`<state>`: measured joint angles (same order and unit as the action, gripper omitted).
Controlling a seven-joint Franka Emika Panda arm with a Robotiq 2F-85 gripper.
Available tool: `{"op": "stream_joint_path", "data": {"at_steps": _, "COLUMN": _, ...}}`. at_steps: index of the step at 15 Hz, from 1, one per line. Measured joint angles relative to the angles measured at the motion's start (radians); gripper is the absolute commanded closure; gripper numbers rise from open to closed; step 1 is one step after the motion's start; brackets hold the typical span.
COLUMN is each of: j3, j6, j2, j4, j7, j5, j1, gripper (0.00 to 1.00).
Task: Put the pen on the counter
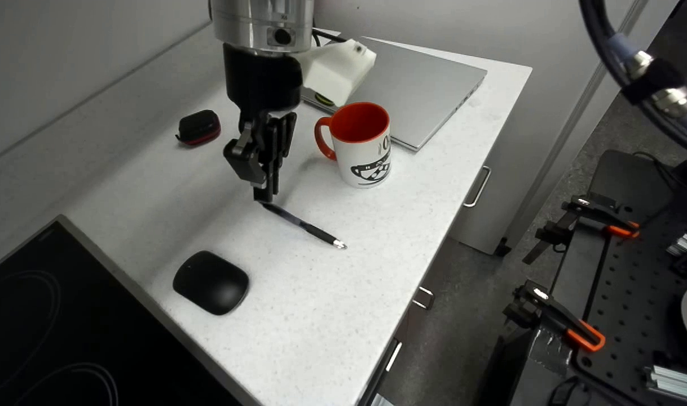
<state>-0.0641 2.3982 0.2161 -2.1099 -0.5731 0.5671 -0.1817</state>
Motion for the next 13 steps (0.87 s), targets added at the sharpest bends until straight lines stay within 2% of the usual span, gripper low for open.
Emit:
{"op": "stream_joint_path", "data": {"at_steps": 5, "j3": -0.034, "j6": 0.000, "j2": 0.042, "j4": 0.057, "j7": 0.020, "j5": -0.051, "j1": 0.053, "gripper": 0.11}}
{"op": "stream_joint_path", "data": {"at_steps": 7, "j3": -0.044, "j6": -0.001, "j2": 0.042, "j4": 0.070, "j7": 0.020, "j5": -0.061, "j1": 0.067, "gripper": 0.00}}
{"op": "stream_joint_path", "data": {"at_steps": 8, "j3": -0.048, "j6": -0.001, "j2": 0.041, "j4": 0.076, "j7": 0.020, "j5": -0.063, "j1": 0.073, "gripper": 0.00}}
{"op": "stream_joint_path", "data": {"at_steps": 9, "j3": -0.052, "j6": -0.001, "j2": 0.041, "j4": 0.080, "j7": 0.020, "j5": -0.064, "j1": 0.078, "gripper": 0.07}}
{"op": "stream_joint_path", "data": {"at_steps": 10, "j3": -0.056, "j6": -0.010, "j2": 0.041, "j4": 0.086, "j7": 0.020, "j5": -0.064, "j1": 0.084, "gripper": 0.00}}
{"op": "stream_joint_path", "data": {"at_steps": 13, "j3": -0.061, "j6": -0.028, "j2": 0.041, "j4": 0.095, "j7": 0.020, "j5": -0.065, "j1": 0.091, "gripper": 0.00}}
